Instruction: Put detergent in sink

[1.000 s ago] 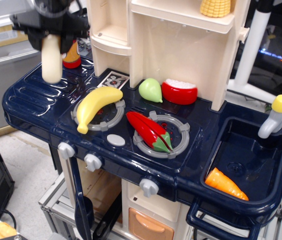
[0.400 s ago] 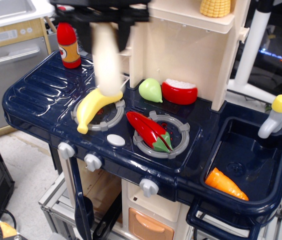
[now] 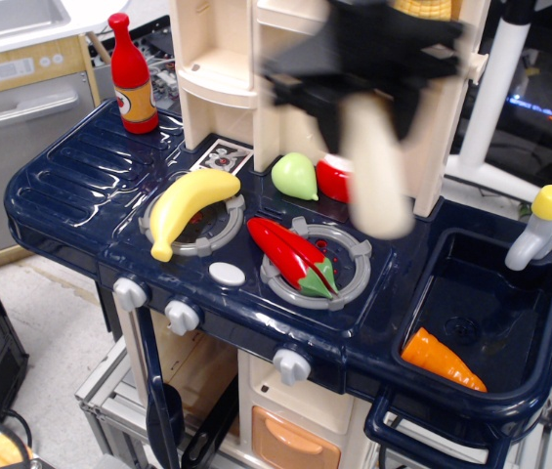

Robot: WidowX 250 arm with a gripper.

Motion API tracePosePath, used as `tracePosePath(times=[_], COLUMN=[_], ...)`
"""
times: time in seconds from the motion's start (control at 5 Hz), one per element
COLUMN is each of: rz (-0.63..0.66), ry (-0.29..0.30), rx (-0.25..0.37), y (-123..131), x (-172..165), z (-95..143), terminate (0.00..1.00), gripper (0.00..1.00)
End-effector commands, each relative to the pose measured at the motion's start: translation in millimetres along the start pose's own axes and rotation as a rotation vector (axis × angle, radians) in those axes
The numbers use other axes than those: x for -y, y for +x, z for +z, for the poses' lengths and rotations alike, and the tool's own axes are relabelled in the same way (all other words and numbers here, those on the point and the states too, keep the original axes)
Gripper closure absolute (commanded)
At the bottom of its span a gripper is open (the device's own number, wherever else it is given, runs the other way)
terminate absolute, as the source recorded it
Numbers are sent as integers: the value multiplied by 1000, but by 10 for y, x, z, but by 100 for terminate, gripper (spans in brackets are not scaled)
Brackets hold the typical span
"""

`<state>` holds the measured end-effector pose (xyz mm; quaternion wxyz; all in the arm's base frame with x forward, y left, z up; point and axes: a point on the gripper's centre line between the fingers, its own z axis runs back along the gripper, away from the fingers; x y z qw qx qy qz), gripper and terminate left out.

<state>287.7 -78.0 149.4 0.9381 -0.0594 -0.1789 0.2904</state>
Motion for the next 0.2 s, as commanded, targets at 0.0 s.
tracePosePath(times=[0.0], rz=[53], ry=[-102], rx=[58], y=[-270], x=[808], z=[72], terminate=[100], gripper=[100])
